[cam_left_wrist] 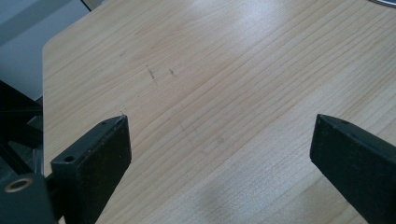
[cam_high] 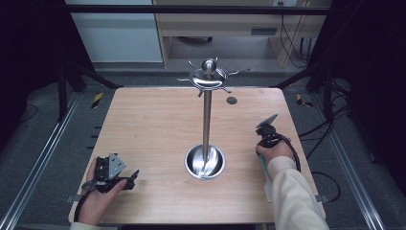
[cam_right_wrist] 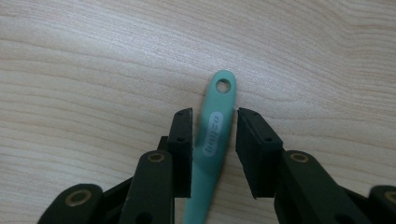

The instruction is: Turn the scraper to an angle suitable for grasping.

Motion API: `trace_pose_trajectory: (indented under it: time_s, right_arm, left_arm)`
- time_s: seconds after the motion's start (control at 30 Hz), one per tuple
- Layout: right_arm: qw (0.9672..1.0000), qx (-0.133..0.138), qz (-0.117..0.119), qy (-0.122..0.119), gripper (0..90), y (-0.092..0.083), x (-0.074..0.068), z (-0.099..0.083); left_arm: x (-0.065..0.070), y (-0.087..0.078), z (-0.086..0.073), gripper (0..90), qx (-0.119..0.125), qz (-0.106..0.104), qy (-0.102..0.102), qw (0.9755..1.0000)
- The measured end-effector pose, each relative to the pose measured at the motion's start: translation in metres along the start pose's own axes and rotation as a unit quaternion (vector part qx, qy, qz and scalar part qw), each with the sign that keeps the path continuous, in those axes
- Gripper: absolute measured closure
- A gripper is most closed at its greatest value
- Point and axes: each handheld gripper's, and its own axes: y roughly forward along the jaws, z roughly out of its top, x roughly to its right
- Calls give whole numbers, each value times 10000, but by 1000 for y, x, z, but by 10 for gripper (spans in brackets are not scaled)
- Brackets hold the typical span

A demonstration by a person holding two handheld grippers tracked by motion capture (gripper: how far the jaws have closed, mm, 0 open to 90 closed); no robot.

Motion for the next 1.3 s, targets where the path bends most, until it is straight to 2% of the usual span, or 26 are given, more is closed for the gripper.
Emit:
trace_pose_trajectory:
  time_s: [0.4, 0.87, 1.0, 1.03, 1.2, 1.3]
  right_arm:
    - [10000, 20, 23, 57, 703, 4, 0, -3]
    - [9998, 118, -68, 131, 709, 5, -3, -7]
    - [9997, 151, -109, 160, 739, 5, -4, -7]
    - [9996, 189, -185, 136, 740, 5, -5, -7]
    - [9992, 363, -88, 149, 742, 0, -4, -12]
    - [9979, 634, 10, 104, 743, -12, -2, -16]
  left_arm:
    - [0, 0, 0, 51, -14, -17, 10, 10000]
    - [2, 1, 0, 50, -9, -24, 26, 10000]
    - [1, 0, 0, 50, -10, -32, 23, 10000]
    - [1, 0, 0, 50, -13, -33, 25, 10000]
    - [1, 1, 0, 50, -10, -45, 22, 10000]
    - [2, 1, 0, 50, -20, -53, 34, 10000]
